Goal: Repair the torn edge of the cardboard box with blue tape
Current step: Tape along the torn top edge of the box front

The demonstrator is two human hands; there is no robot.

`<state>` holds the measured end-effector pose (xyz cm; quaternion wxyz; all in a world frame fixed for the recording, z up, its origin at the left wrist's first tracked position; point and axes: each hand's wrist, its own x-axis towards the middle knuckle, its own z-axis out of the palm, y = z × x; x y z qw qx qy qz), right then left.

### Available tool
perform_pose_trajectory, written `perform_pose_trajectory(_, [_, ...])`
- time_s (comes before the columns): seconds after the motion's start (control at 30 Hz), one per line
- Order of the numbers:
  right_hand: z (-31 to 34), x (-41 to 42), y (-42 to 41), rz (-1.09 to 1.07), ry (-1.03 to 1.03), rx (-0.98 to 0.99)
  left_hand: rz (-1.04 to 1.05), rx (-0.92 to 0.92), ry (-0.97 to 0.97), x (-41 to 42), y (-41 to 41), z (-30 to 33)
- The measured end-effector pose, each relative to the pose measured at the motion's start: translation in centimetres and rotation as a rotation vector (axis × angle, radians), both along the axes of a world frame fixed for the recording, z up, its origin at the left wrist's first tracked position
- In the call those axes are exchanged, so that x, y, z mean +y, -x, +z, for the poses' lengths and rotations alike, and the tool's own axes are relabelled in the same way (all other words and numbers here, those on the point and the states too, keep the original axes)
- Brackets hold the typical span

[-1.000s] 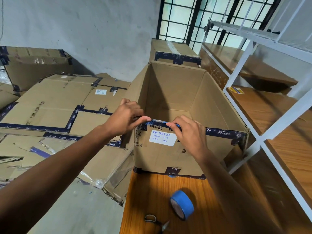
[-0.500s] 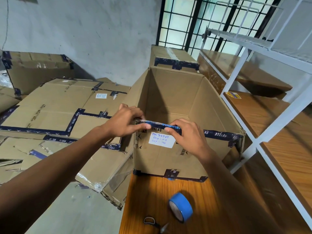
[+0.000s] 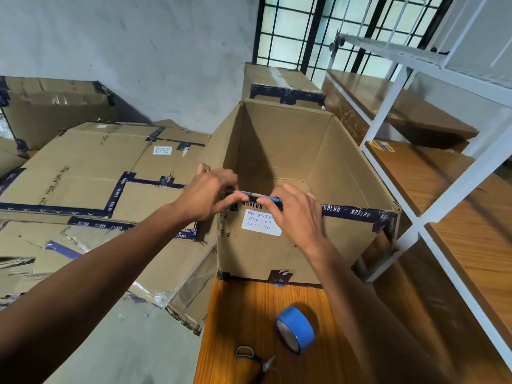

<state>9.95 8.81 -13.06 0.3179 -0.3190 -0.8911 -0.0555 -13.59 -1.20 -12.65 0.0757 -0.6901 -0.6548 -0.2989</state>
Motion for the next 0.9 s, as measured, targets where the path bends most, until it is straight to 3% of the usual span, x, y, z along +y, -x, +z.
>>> perform_pose_trajectory(0.27, [1.1, 0.3, -0.9, 0.061, 0.135, -0.12, -0.028, 0.06, 0.109, -0.2, 0.6, 0.6])
perform_pose_trajectory(0.4, [2.5, 0.1, -0.2, 0.027, 0.243, -0.159, 0.044, 0.029, 0.046, 0.7, -0.6, 1.1])
perform_pose_trajectory(0.63, [1.4, 0.0, 0.3, 0.016, 0.127, -0.091, 0.051, 0.146, -0.008, 1.4, -0.6, 0.4])
perform_pose_trajectory(0.9, [1.0, -0.1, -0.4, 0.094, 0.081, -0.172, -0.001, 0.316, -0.034, 1.1, -0.3, 0.4])
